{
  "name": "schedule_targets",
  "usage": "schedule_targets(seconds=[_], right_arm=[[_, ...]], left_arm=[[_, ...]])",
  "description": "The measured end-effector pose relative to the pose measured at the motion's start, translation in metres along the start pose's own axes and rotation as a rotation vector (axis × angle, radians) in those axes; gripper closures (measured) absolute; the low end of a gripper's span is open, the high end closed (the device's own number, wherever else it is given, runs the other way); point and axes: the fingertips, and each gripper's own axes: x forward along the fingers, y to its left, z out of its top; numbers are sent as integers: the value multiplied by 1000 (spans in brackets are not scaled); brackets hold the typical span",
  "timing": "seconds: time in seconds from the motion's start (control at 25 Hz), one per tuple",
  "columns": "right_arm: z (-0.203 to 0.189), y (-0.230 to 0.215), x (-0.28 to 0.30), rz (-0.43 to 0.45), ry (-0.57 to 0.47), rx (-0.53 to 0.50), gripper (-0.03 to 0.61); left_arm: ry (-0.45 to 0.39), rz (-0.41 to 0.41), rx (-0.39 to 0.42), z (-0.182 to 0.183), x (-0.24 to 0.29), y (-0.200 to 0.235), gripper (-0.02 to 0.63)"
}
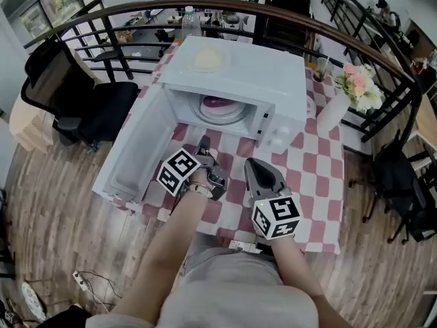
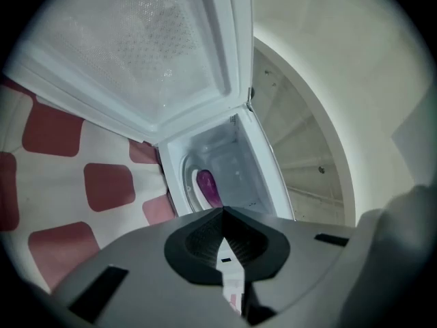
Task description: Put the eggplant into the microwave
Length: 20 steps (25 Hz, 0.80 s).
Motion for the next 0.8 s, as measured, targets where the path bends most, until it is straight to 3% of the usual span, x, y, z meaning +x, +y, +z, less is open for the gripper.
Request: schedule_targets(seconds=[0.36,0.8], right_arm=[[7,17,-19,49,-18,-29,555],[13,29,-36,87,-47,-44,555]], left_arm=[[-1,-82,163,-18,-38,-25,611],[-13,-227,628,-48,-79,-77,611]])
